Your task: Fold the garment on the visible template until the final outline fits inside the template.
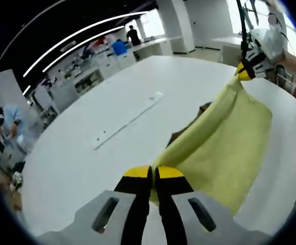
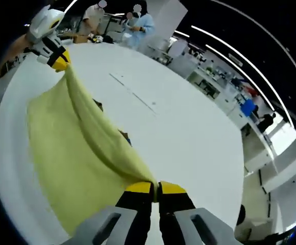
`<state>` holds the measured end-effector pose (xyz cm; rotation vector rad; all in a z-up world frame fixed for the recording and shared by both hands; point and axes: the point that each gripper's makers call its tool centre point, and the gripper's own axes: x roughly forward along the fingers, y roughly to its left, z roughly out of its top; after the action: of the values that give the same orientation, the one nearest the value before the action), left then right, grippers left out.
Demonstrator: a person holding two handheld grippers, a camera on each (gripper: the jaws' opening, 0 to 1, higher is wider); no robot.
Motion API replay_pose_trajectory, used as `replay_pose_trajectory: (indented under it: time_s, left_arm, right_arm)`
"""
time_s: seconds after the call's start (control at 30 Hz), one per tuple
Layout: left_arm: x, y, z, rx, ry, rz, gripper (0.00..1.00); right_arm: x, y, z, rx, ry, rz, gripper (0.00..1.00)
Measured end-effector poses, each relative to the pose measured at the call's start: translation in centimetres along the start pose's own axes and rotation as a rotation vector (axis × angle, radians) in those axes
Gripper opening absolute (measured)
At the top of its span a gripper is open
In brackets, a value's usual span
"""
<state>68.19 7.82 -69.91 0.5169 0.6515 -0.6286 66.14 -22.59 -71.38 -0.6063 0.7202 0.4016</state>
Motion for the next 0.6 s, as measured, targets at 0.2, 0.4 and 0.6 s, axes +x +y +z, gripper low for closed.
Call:
replay_pose_trajectory:
  time_s: [0.2, 0.4, 0.6]
  left_arm:
    - [3.3, 0.3, -2.0, -0.041, 0.035, -0.030, 0.01]
    - [5.1, 0.2, -3.0, -0.039, 0.063, -0.036, 0.01]
    - [5.8, 0.3, -3.8, -0.005, 0.085, -0.027, 0.02]
  right_arm:
    - [2.5, 0.5, -1.5, 0.044, 0.038, 0.054, 0.00]
    - [4.1, 0.7, -2.4, 0.086, 0.045, 0.111, 0.01]
    - [4.9, 0.7, -3.1, 0.115, 0.053, 0.134, 0.04]
